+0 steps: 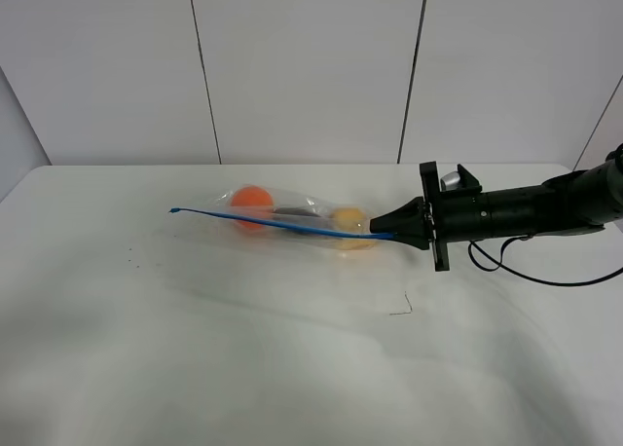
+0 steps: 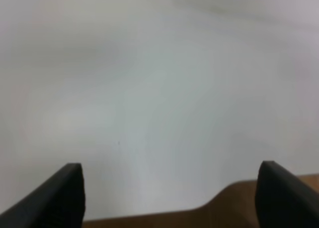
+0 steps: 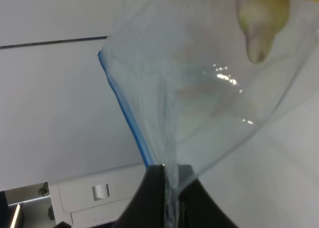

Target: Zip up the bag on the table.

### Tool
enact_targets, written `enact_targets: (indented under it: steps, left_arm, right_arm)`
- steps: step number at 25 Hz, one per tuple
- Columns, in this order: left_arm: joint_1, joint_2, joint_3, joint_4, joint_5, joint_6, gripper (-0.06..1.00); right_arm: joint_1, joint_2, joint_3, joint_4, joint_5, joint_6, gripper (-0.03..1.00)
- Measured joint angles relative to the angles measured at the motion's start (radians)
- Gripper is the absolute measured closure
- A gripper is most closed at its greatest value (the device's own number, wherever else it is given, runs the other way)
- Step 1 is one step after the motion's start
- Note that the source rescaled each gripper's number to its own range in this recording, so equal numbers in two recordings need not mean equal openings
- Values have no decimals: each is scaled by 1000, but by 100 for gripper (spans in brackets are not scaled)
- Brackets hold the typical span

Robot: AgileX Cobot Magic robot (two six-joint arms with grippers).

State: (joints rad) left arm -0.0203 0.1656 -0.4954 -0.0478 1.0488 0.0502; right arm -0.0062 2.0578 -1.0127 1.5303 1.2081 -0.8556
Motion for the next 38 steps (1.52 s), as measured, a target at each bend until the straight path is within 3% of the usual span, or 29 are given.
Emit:
enact_targets:
  steps: [8,10,12,13,15,17,19,23,27,30,36,38]
  left_arm:
    - [0,-168,0,-1,2,0,-6]
    - [0,-171,0,-1,3,0,-6]
    - [0,-171,0,-1,3,0,-6]
    - [0,-171,0,-1,3,0,-6]
    - [0,-171,0,-1,2,0,-6]
    - [0,-171,0,-1,1,0,-6]
    - [0,-171,0,-1,0,0,-6]
    - [0,-171,0,-1,0,0,-6]
    - [0,-171,0,-1,0,0,-6]
    - [0,-171,0,-1,0,0,-6]
    - [0,-171,0,-1,0,0,-6]
    - [0,-171,0,-1,0,0,-6]
  right_arm:
    - [0,0,0,-8,-1,-1,96]
    - [0,0,0,-13,-1,-1,92]
    - [0,0,0,-19,-1,2,74]
    - [0,0,0,-21,-1,8,61]
    - [0,-2,0,-31,-1,19,26]
    - [-1,-4,0,-44,-1,22,8]
    - [-4,-4,0,-61,0,25,1]
    - [-48,-8,-5,-108,0,34,-3]
    - [-82,-34,-117,-343,1,135,-3]
    - [-81,-64,-253,-581,4,281,-3]
    - [-57,-103,-500,-1150,-5,592,-3]
    - [-55,-109,-537,-1281,-2,658,-3]
